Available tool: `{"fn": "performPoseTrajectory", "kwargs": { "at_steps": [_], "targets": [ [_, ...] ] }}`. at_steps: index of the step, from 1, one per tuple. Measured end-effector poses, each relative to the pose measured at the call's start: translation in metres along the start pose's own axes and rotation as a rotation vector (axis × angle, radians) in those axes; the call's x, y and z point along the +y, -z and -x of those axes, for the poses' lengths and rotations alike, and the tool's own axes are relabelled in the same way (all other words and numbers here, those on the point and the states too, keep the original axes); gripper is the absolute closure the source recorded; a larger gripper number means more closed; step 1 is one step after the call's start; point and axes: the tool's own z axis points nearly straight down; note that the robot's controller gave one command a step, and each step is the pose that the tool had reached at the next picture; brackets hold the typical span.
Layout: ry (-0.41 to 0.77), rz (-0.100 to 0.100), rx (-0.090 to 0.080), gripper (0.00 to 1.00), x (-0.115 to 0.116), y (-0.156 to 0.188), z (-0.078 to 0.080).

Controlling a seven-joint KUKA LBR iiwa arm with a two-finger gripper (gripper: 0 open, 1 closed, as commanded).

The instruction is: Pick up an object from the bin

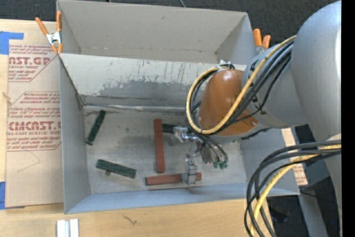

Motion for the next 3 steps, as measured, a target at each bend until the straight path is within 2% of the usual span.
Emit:
{"fn": "performPoseTrajectory", "kwargs": {
  "at_steps": [2, 3],
  "targets": [
    [0.020, 0.001, 0.003, 0.00, 0.092, 0.007, -0.003],
    [0.120, 0.001, 0.003, 1.00, 0.111, 0.002, -0.015]
  ]
}}
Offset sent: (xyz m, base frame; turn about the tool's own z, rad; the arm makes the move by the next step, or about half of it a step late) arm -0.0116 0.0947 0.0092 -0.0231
